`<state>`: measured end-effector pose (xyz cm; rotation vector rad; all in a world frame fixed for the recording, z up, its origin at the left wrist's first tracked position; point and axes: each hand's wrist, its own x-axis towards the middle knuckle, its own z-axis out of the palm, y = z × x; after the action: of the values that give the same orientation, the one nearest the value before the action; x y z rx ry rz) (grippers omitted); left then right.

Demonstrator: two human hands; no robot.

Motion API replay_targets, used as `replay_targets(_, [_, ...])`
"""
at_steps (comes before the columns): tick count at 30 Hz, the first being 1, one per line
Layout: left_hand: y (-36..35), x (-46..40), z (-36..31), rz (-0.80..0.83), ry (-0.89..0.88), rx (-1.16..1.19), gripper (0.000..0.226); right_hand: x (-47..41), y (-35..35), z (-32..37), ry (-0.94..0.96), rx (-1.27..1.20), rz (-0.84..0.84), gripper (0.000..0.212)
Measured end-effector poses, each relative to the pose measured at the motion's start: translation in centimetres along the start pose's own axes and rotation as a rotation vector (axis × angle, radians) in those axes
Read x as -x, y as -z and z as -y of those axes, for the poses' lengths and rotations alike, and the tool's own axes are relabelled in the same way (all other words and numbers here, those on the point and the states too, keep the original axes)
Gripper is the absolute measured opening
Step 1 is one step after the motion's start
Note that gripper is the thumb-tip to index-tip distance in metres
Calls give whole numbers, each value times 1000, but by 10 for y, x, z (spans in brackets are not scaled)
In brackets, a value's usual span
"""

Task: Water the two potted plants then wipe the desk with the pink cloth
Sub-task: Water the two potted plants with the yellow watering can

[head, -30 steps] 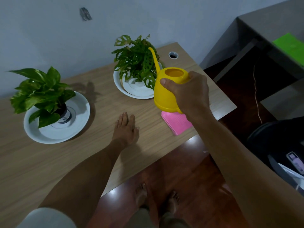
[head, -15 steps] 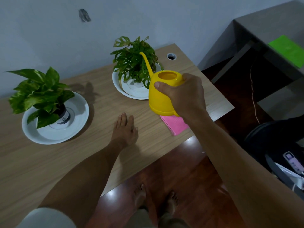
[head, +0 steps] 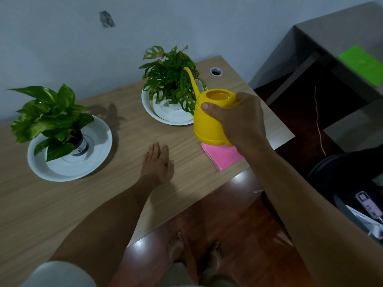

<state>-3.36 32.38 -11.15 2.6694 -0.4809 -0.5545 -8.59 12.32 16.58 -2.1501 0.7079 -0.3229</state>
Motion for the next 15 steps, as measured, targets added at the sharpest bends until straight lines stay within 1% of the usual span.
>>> replay_targets(15, [0, -2, 2, 33, 15, -4, 74, -12, 3, 13, 7, 12, -16, 64])
